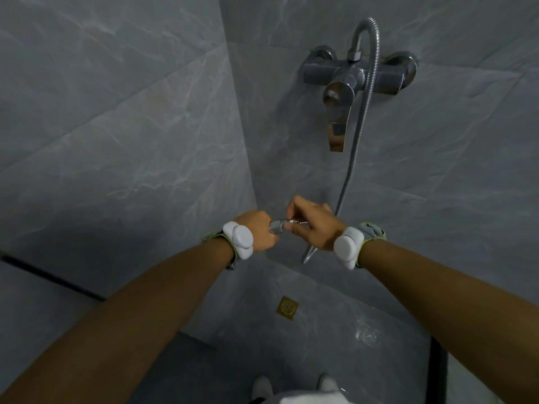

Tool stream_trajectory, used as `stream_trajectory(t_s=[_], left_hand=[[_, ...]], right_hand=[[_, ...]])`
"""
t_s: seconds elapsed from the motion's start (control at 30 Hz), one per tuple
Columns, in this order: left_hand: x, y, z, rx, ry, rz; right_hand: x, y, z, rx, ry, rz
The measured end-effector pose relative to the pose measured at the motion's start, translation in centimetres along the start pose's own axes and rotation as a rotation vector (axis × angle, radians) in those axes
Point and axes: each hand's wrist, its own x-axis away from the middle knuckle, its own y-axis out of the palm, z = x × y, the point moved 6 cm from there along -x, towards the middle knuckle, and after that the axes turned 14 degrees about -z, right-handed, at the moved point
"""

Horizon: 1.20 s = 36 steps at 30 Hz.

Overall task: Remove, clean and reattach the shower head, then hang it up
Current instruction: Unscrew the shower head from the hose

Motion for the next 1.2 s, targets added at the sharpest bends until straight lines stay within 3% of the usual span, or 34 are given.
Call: stream_trajectory(t_s=[0.1,0.17,0.33,0.47,0.67,0.77,0.83,0.9,1.03,1.13,1.2], left_hand=[[0.2,-0.1,0.2,-0.018,-0.002,-0.006],[0.2,0.0,0.2,-0.036,-0.003,-0.007],[0.3,0.0,0.0,0.025,0.013,0.0],[0.5,0.0,-0.1,-0.003,0.007,0.002],[0.5,0.0,-0.4,0.039,0.013,0.005],[0.4,0.0,-0.3,0.055,0.011,0.009],[0.3,0.2,-0.3,0.036,0.004,-0.009],[0.1,0.4,-0.5,0.035,0.003,-0.029],[-0.5,0.2,-0.7,0.131,0.004,-0.013],[-0.8,0.1,-0.4,0.128,0.002,-0.015],[-1.0,0.5,-0.4,0.085,0.003,-0.06]], right_hand=[[-0.6,0.6,0.7,-0.2,0.099,-0.067],[-0.6,0.8,0.6,-0.32,0.067,-0.098],[0.0,0.5,-0.1,-0.035,-0.085,0.026],[-0.8,0.6,0.3,-0.337,0.06,0.012],[0.0,0.0,-0.2,-0.443,-0.075,0.118],[-0.7,0.5,0.1,-0.432,0.035,0.137],[-1.1,0.9,0.6,-0.414,0.128,0.047],[-1.1,0.8,0.2,-0.421,0.086,-0.022],[-0.4,-0.4,-0.4,-0.509,-0.068,0.127],[-1.0,-0.1,0.2,-0.536,0.053,0.128],[-1.2,0.4,1.0,-0.473,0.151,0.005]])
